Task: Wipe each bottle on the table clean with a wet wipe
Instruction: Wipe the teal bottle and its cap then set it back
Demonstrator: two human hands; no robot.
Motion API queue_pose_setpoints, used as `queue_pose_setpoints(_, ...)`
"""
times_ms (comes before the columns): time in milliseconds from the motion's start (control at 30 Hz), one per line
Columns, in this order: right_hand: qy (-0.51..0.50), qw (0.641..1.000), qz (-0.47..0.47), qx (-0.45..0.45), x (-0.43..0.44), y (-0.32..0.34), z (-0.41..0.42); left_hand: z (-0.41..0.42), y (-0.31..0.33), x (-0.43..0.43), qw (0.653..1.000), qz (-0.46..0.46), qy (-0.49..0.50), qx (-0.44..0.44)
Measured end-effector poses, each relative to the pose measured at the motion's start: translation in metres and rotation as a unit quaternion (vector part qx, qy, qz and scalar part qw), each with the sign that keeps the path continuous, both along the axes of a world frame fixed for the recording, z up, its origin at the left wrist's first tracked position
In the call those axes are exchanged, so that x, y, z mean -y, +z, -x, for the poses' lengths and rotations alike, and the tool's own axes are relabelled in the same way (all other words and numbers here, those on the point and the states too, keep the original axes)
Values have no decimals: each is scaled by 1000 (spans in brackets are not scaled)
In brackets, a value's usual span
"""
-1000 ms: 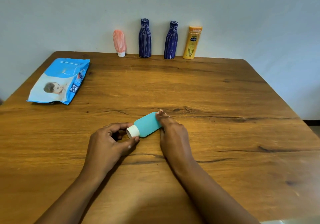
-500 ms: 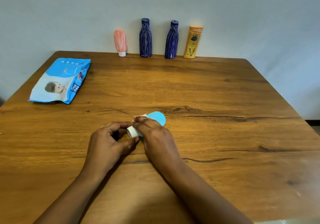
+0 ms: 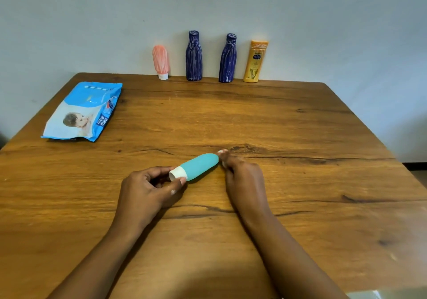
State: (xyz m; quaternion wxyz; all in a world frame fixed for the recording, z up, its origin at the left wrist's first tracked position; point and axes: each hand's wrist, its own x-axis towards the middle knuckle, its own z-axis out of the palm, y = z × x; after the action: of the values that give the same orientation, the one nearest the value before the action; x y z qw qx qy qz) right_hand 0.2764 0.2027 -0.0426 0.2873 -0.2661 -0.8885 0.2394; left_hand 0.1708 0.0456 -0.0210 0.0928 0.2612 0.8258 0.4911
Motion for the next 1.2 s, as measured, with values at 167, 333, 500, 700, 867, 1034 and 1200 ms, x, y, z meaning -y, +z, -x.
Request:
queue_pose_setpoints(167, -12, 984, 62, -169, -9, 15, -17, 3, 12, -2, 997, -6, 12, 77)
queue_pose_setpoints(333, 177, 971, -105, -123, 25, 14, -6, 3, 25, -7, 989, 11, -8, 148)
queue_pose_setpoints(500, 212, 963, -158, -46, 11, 4, 4, 2, 29, -9, 986, 27, -5, 164)
queue_pose_setpoints(700, 120, 986, -113, -9, -31, 13, 7, 3, 30, -9, 985, 35, -1, 166)
queue_pose_setpoints(867, 72, 991, -22, -111, -30, 27, 5, 4, 27, -10, 987, 39, 2, 157)
queue_pose_setpoints(1034, 226, 957, -179, -27, 13, 19, 12, 4, 27, -10, 987, 41, -3, 157)
queue_pose_setpoints(1200, 129, 983, -127, -13, -17, 12, 14, 4, 25, -11, 989, 43, 1, 143)
